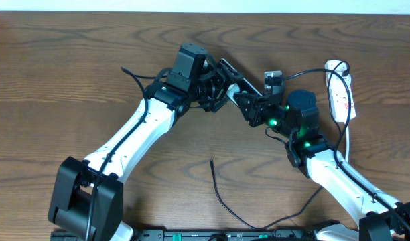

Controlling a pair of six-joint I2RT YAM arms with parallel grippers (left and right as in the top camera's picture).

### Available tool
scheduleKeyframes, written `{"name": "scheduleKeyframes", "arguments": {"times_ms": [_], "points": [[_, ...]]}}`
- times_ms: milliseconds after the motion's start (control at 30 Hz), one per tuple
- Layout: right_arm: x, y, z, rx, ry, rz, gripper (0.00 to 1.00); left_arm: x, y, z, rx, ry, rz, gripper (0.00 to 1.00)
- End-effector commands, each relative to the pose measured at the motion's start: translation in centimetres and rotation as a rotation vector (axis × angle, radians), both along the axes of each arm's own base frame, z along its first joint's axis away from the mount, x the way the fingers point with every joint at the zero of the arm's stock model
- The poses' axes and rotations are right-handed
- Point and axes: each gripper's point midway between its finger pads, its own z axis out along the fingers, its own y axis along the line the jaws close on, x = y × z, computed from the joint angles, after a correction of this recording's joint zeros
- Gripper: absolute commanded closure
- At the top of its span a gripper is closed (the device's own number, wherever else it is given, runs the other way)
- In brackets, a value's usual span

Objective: Plug charger to phone and switch on socket
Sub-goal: 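Close the right gripper on the phone's side edge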

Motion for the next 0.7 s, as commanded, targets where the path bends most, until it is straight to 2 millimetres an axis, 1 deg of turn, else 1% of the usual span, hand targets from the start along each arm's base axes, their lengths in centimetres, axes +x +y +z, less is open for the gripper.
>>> {"name": "scheduleKeyframes", "arguments": {"times_ms": [0, 33, 67, 100, 133, 167, 200, 233, 467, 500, 567, 667], "points": [[0.1, 0.3, 0.4, -0.001, -0.011, 0.005, 0.79, 0.0, -0.5, 1.4, -0.027, -0.017, -0.015, 0.92], [0.1, 0.3, 0.4, -0.001, -0.011, 0.005, 0.81, 0.0, -0.5, 1.4, -0.026, -0.015, -0.015, 0.90], [0.1, 0.3, 0.4, 0.001, -0.007, 0.003, 0.84, 0.0, -0.4, 1.3, -0.026, -0.015, -0.015, 0.84], [0.1, 0.3, 0.4, 0.007, 0.000, 0.001, 0.88, 0.0, -0.4, 1.3, -0.026, -0.015, -0.015, 0.68], [0.1, 0.3, 0.3, 0.013, 0.007, -0.002, 0.95, 0.0, -0.4, 1.3, -0.025, -0.014, -0.015, 0.43], [0.1, 0.3, 0.3, 0.013, 0.007, -0.002, 0.98, 0.0, -0.4, 1.3, -0.025, -0.014, -0.015, 0.27], [0.1, 0.3, 0.3, 0.013, 0.007, -0.002, 0.99, 0.0, -0.4, 1.3, -0.024, -0.016, -0.016, 0.17], [0.1, 0.3, 0.3, 0.013, 0.008, -0.002, 0.99, 0.0, -0.4, 1.3, -0.023, -0.018, -0.017, 0.10], [0.3, 0.0, 0.4, 0.015, 0.009, -0.011, 0.99, 0.5, 0.2, 1.4, -0.024, -0.025, -0.009, 0.09], [0.4, -0.3, 0.3, 0.014, 0.009, -0.020, 0.99, 0.4, 0.4, 1.5, -0.036, -0.022, -0.019, 0.10], [0.9, -1.1, 0.3, 0.024, 0.021, -0.050, 0.99, 0.3, 0.5, 2.1, -0.069, -0.033, -0.058, 0.09], [1.8, -3.0, 0.0, 0.066, 0.079, -0.134, 0.99, 0.3, 0.9, 3.6, -0.135, -0.084, -0.146, 0.09]]}}
